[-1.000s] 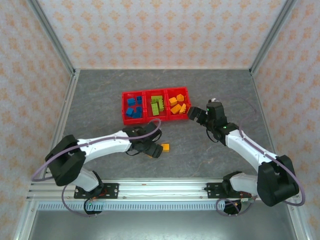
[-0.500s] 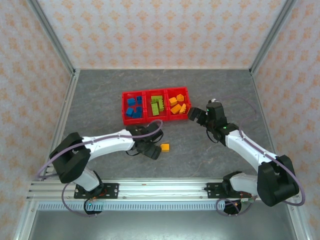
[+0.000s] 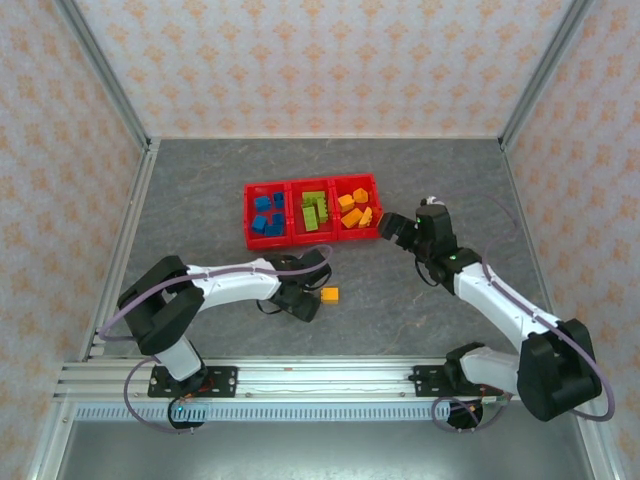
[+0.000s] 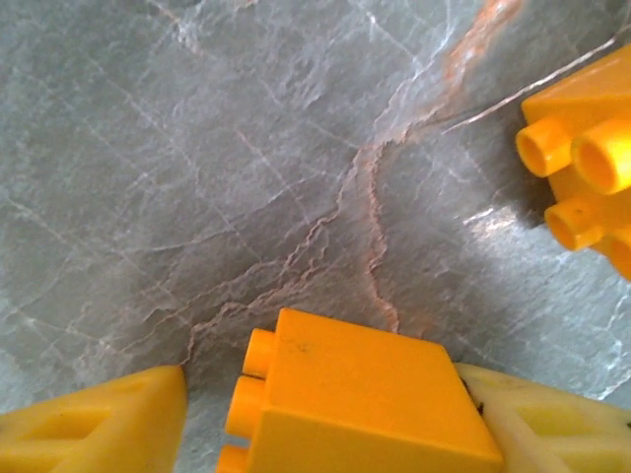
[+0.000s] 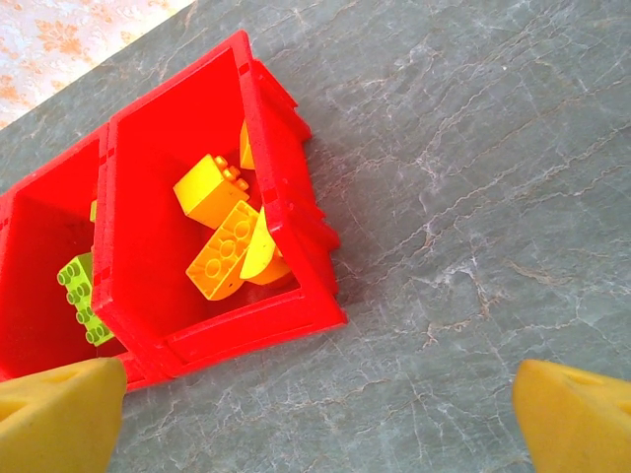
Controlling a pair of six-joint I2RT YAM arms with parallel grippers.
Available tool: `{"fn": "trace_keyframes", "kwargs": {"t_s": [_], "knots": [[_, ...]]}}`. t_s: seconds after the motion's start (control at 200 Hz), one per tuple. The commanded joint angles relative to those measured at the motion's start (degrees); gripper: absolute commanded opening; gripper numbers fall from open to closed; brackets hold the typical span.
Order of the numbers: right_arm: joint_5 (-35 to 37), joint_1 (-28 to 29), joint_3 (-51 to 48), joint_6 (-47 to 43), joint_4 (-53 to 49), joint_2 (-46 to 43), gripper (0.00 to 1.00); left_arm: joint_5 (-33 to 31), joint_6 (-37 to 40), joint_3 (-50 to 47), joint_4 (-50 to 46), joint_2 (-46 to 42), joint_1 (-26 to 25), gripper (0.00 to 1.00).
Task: Sort the legos into containers by color
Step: Pick up the lego from the middle-left of the table, then place the lego in the container.
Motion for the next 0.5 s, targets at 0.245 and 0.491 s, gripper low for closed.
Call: {"fn": "trace_keyframes", "kwargs": {"t_s": [0.245,0.491], "knots": [[4.22,-0.58,-0.63,-2.16,-2.19,-2.94,1.0,-4.63,-4.27,2.07,-1.71,-0.13,-0.14,0.43],[5.99,-1.22,1.61,-3.28,-3.08,-3.41,1.0,-8.41,-2.73,9.7,-0.35,-5.23,2.42,0.43]]}}
